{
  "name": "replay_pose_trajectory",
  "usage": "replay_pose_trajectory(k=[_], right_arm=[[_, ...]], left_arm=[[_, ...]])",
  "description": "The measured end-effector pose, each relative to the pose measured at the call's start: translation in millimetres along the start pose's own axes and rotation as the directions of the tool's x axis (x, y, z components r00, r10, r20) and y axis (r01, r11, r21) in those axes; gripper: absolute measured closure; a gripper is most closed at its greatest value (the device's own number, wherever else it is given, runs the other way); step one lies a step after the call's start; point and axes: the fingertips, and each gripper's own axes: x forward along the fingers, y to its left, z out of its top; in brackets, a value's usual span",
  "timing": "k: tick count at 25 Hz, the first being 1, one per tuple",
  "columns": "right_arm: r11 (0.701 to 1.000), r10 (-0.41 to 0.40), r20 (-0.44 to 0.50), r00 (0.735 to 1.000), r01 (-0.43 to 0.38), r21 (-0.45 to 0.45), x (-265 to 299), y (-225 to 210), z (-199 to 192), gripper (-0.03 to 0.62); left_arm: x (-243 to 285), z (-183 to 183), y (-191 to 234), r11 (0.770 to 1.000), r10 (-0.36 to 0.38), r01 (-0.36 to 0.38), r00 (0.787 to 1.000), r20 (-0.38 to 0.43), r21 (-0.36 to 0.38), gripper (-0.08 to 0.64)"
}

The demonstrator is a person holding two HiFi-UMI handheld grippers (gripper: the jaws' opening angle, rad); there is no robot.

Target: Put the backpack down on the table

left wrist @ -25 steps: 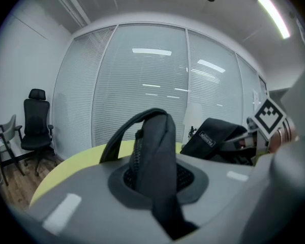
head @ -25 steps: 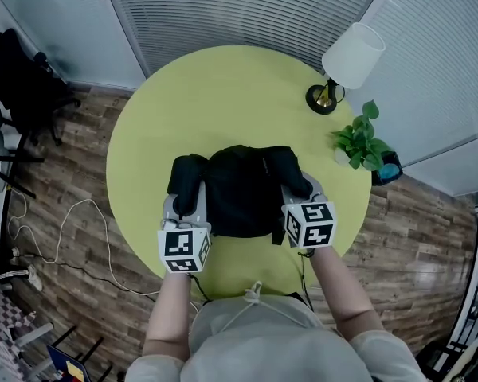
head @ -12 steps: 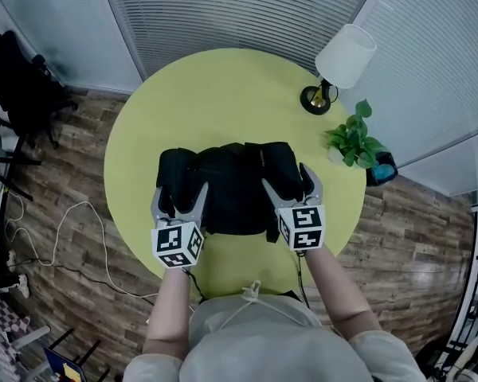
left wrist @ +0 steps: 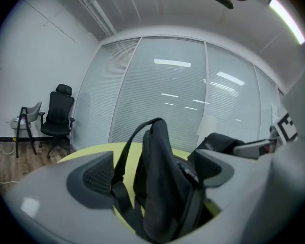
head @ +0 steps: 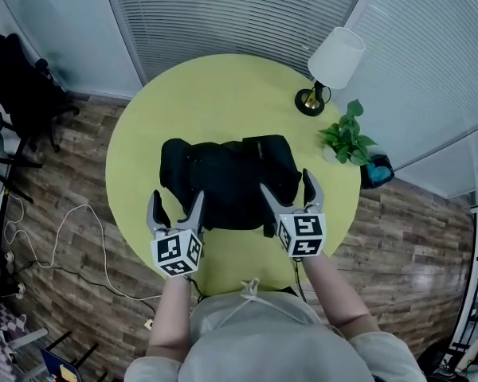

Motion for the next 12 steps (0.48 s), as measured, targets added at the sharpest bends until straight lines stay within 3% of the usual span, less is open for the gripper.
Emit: replay_pose_trajectory(k=[3, 7, 9, 12], right_arm=[[1.0, -0.013, -0.007, 1.0, 0.013, -0.005, -9.9, -0.6, -3.8, 0.17], [0.996, -0.09, -0.01, 0.996, 0.09, 0.018, -29.0, -8.2, -5.6, 0.304], [0.993, -0.118, 0.007, 0.993, 0.118, 0.03, -40.1, -9.2, -4.0, 0.38], [0.99, -0.135, 0.019, 0.991, 0.134, 0.042, -53.1, -7.7, -3.1, 0.484]], left_arm=[[-12.9, 4.4, -0.7, 0.999, 0.012, -0.011, 1.0, 0.026, -0.037, 0.081], [-28.6, 6.0, -9.4, 0.996, 0.004, -0.003, 1.0, 0.012, -0.087, 0.163], [-37.9, 7.5, -21.8, 0.998, -0.029, 0.029, 1.0, -0.003, -0.055, 0.237], [-45.7, 5.6, -44.6, 0.994, -0.108, 0.108, 0.993, -0.041, 0.002, 0.406]])
